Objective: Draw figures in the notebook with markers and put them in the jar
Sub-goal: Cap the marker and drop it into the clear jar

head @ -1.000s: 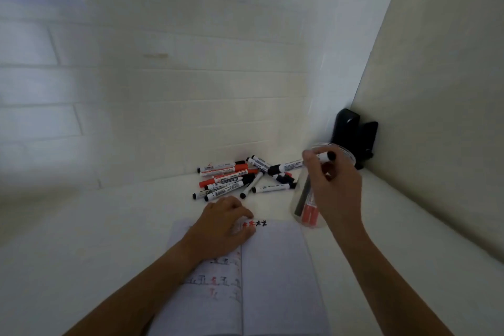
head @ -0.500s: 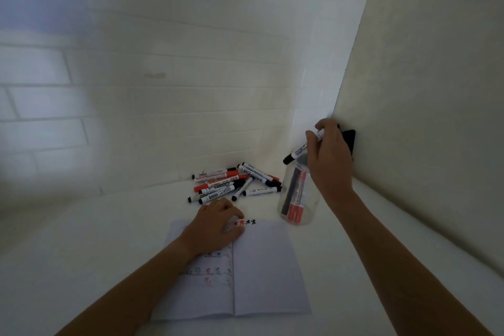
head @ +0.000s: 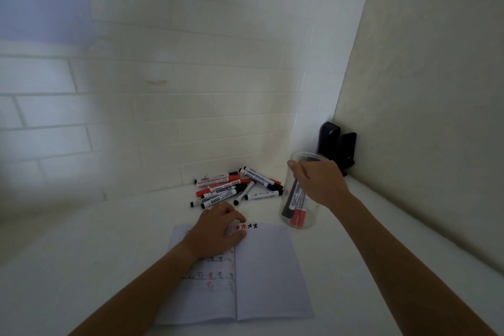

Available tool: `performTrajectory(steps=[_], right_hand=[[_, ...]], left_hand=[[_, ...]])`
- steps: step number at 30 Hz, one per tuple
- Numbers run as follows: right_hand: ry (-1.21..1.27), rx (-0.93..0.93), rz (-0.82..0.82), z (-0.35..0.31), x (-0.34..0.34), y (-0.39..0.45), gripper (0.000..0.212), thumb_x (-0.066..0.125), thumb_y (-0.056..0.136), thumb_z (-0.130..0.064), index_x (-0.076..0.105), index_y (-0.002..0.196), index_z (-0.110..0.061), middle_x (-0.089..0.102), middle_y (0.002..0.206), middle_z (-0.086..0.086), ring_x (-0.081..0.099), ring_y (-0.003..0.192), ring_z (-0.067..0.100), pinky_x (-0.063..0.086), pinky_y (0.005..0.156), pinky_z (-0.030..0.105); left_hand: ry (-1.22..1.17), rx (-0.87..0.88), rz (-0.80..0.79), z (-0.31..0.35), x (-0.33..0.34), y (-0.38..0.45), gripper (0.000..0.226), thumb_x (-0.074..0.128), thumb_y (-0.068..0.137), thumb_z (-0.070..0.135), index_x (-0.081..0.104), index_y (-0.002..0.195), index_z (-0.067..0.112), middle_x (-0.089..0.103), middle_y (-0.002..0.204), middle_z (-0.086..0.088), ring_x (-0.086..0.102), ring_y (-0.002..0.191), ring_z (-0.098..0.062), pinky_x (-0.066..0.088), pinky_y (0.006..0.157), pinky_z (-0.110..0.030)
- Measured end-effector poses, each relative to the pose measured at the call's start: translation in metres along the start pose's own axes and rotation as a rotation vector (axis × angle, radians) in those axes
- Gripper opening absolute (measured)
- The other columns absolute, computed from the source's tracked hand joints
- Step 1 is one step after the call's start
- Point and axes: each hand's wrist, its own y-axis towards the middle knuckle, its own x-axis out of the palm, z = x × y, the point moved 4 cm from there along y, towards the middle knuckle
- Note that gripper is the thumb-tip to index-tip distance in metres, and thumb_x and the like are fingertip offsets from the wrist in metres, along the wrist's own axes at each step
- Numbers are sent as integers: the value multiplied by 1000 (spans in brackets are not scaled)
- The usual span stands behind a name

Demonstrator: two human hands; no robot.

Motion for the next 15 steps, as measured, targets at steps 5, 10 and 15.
performTrajectory(steps=[5, 10, 15], right_hand=[[59, 4, 64, 1, 2, 1, 38, 49, 104, -44, 50, 75, -20, 55, 65, -5, 55, 59, 16, 53, 71, 35], [112, 8, 216, -3, 6, -10, 26, 66, 94, -33, 62, 112, -15, 67, 103, 5, 64, 92, 24, 52, 88, 41], [32, -101, 378, -44, 5, -29, 33, 66, 89, -19, 64, 120, -11, 59, 133, 15, 56, 122, 32, 46, 103, 49]], left_hand=[[-9, 8, 20, -2, 0, 1, 39, 48, 91, 68, 62, 117, 43, 50, 115, 18, 47, 111, 0, 43, 99, -38], [-105, -51, 52, -4, -3, 4, 41, 52, 90, 59, 66, 116, 31, 58, 115, 13, 53, 107, -2, 48, 93, -29], [-71, -146, 99, -4, -7, 17, 18, 63, 93, 29, 64, 110, 24, 65, 101, 8, 57, 91, -7, 48, 82, -25]])
